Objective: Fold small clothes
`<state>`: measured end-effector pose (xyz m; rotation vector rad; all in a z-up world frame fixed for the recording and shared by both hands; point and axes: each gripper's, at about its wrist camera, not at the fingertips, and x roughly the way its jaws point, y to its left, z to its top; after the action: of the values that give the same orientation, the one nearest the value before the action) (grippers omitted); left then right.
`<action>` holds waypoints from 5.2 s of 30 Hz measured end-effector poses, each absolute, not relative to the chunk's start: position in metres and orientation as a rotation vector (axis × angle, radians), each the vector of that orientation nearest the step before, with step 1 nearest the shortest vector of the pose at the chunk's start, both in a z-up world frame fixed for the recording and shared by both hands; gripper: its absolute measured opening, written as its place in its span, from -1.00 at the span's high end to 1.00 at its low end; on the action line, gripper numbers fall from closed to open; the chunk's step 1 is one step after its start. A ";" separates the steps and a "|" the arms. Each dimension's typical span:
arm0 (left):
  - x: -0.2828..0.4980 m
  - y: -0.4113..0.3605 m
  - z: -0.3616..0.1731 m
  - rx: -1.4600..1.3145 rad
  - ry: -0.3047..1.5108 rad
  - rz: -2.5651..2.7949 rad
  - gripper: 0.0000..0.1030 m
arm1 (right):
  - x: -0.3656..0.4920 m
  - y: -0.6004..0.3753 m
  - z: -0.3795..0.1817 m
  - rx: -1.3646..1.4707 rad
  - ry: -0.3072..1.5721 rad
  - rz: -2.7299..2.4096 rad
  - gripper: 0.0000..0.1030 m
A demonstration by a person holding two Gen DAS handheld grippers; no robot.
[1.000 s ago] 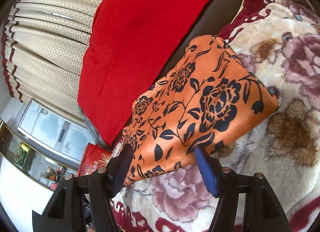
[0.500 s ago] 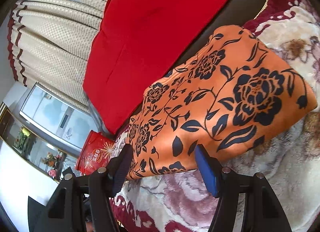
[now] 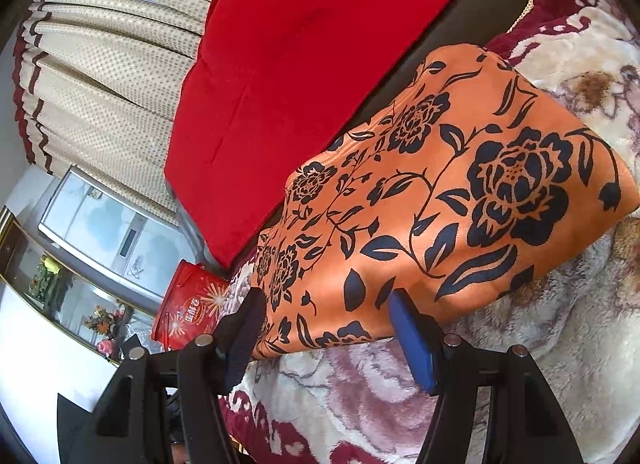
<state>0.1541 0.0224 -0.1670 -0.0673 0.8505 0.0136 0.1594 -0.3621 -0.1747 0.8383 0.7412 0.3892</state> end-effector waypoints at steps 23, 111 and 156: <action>0.154 0.021 -0.167 -0.055 0.850 0.011 -1.00 | 0.159 -0.361 -0.173 0.832 0.736 0.398 -0.32; 0.106 0.084 -0.127 -0.131 0.703 -0.095 -0.15 | 0.069 -0.382 -0.112 0.523 0.578 0.017 -0.30; 0.122 0.012 -0.175 0.079 0.838 -0.113 -0.51 | 0.142 -0.277 -0.172 0.439 0.733 0.232 -0.17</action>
<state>0.1224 0.0116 -0.1746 0.0788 0.8377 -0.1129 0.1421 -0.2772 -0.1724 0.4387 0.7334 0.2322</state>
